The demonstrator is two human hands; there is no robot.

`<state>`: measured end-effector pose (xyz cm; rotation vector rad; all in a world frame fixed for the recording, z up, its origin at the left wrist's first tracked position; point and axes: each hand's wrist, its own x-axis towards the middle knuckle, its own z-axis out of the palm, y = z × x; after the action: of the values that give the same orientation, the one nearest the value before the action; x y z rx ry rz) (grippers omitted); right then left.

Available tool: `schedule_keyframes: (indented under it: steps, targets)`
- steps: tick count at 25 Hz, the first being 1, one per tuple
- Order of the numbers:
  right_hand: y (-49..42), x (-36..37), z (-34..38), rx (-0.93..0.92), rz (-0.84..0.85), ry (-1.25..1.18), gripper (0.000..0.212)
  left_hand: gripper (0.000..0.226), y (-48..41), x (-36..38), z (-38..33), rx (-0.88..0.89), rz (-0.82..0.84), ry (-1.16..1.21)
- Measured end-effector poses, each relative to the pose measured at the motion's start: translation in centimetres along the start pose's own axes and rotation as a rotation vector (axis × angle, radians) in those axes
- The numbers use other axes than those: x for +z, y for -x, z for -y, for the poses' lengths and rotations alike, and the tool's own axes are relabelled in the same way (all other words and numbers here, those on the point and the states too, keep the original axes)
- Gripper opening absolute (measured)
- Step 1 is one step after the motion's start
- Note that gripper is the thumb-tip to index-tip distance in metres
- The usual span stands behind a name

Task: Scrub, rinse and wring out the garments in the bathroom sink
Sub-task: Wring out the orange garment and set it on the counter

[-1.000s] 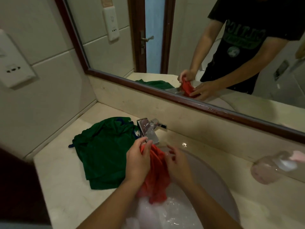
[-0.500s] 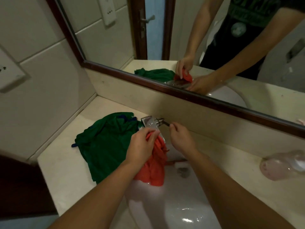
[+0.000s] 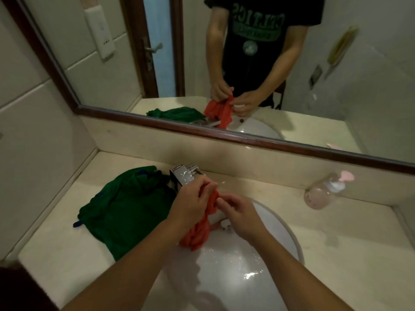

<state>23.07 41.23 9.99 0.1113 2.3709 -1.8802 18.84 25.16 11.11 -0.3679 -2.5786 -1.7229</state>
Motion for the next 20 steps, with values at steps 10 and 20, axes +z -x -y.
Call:
schedule_keyframes:
  steps: [10, 20]
  targets:
    - [4.6, -5.1, 6.5, -0.254, -0.292, 0.435, 0.016, 0.029, 0.1, -0.2, -6.8, 0.221, 0.102, -0.372]
    - [5.0, -10.5, 10.2, 0.010, -0.463, 0.039, 0.026, 0.016, -0.9, 5.0, -11.9, 0.341, 0.036, -0.096]
